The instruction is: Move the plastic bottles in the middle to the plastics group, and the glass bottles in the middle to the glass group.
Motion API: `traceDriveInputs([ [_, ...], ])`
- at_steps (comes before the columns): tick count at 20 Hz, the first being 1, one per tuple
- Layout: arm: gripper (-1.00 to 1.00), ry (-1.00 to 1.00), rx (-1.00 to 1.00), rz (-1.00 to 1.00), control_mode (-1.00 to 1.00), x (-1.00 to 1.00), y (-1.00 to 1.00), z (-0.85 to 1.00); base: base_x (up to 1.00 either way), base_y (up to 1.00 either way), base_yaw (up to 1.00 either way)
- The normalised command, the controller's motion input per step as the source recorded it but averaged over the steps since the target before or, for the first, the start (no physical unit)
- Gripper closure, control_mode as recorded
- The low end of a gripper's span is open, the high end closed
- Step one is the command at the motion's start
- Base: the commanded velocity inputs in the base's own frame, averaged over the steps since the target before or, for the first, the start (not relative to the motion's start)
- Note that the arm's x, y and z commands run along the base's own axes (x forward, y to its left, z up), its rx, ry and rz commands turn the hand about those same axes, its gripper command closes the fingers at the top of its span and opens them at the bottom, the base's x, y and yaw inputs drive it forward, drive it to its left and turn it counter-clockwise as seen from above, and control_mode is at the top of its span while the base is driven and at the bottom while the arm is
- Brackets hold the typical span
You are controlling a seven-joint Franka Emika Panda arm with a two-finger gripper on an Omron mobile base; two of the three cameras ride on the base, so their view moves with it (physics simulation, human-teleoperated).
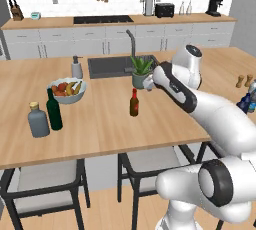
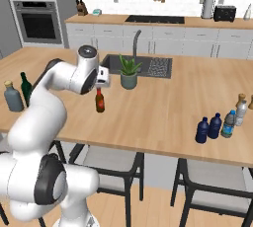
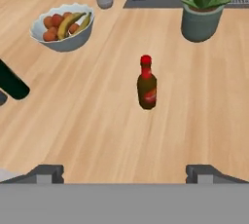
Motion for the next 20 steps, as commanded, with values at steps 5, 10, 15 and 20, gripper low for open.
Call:
traceDriveInputs([
  [5, -1.00, 0.15, -0.18, 0.02, -1.00, 0.52, 0.27, -0.13, 0.00, 0.00, 0.00],
  [10, -1.00, 0.10, -0.10, 0.00, -1.00, 0.53, 0.06, -0.28, 0.00, 0.00, 0.00],
  [15, -1.00, 0.05, -0.03, 0.00, -1.00, 0.41, 0.06, -0.47, 0.00, 0.00, 0.00],
  [20, -1.00, -0.02, 0.00, 0.00, -1.00, 0.34, 0.07, -0.42, 0.00, 0.00, 0.00],
])
